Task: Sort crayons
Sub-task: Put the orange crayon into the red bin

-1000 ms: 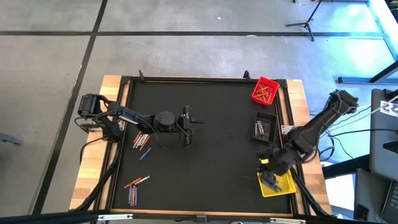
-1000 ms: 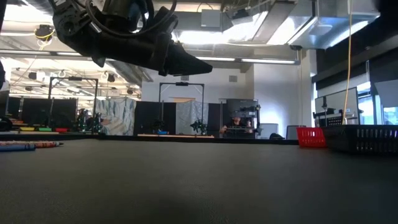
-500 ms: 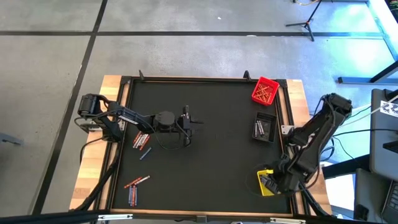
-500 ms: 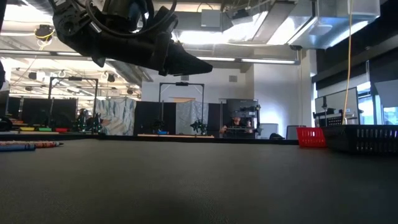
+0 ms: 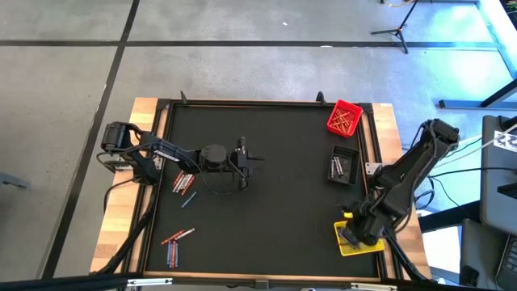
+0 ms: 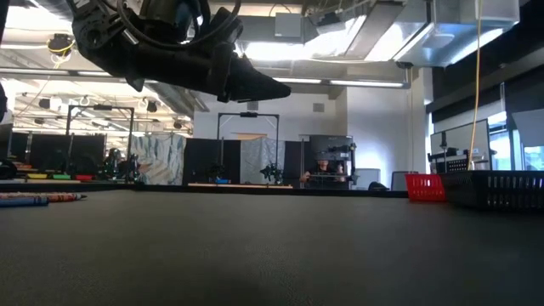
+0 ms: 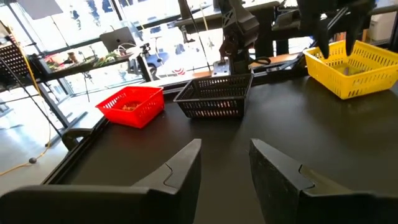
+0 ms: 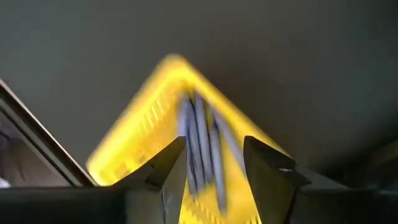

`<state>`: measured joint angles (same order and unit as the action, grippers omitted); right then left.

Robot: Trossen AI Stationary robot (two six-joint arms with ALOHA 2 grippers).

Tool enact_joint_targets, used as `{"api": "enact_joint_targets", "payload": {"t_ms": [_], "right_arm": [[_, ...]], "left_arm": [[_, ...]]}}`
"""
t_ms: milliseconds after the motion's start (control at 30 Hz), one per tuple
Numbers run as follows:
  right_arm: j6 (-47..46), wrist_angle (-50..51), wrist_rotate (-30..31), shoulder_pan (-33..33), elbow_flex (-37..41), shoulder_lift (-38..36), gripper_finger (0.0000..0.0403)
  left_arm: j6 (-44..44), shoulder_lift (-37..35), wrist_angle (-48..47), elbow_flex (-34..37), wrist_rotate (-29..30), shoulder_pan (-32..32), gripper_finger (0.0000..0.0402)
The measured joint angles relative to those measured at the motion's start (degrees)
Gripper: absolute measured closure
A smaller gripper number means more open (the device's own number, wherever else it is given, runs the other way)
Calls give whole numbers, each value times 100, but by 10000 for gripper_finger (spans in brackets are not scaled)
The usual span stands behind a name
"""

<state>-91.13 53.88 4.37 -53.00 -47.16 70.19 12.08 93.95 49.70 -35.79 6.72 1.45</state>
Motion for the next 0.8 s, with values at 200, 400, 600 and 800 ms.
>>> {"api": "enact_joint_targets", "payload": {"t_ms": [200,400,600,800], "right_arm": [[1178,-59,2183,637,0,-56,252],[2098,-173,3801,1390,0,167,253],[4004,-865,4252,2031,0,608,254],[6166,-2052,4259,2767,-1,1125,254]], "left_arm": [[-4,-2,100,0,0,0,275],[-146,-4,-210,0,265,-2,275],[-146,-6,-951,0,1109,-2,275],[-483,-504,-3189,-343,2008,1,275]]}}
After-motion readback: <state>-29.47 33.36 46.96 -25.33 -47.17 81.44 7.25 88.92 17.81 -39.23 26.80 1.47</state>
